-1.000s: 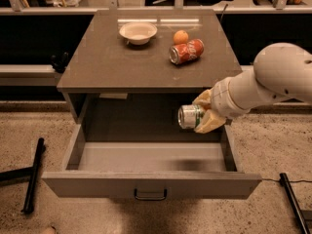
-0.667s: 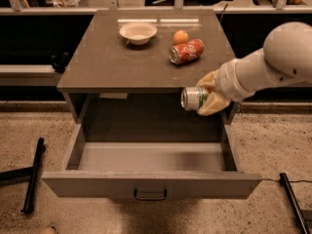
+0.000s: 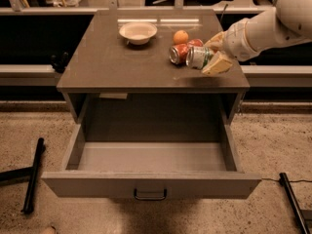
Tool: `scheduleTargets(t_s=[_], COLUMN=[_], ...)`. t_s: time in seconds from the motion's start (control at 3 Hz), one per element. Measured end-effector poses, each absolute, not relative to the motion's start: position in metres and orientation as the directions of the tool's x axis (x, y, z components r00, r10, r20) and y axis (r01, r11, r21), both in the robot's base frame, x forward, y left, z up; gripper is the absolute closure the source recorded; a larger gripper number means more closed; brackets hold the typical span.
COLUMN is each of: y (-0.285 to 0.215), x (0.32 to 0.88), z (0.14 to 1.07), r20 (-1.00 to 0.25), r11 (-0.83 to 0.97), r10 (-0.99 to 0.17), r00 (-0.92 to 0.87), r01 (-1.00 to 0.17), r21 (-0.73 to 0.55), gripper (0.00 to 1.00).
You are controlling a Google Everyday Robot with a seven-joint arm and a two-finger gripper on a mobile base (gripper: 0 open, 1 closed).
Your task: Pick 7up can from top drawer and place on counter
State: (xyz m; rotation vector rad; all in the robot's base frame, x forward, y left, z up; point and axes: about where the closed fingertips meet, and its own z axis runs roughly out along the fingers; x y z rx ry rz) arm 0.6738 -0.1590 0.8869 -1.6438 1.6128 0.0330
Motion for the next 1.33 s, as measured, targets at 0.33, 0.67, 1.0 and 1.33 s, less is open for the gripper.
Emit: scheduleTargets(t_s=[0.33, 0.67, 1.0, 1.33], y=[-0.159, -0.156, -0.157, -0.159], x=[0.7, 0.714, 0.716, 0.714], z=[0.891, 0.883, 0.874, 0.871], r20=[-0.582, -0.6, -0.592, -0.587], r11=[0.192, 0.214, 0.232, 0.24], r10=[-0.801, -0.796, -0.805, -0.81], r00=[0.138, 0.081, 0.03, 0.007], r01=[-0.863, -0.889, -0.903, -0.908], r21=[-0.468, -0.405, -0.361, -0.343], gripper=[1.0, 1.0, 1.0, 1.0])
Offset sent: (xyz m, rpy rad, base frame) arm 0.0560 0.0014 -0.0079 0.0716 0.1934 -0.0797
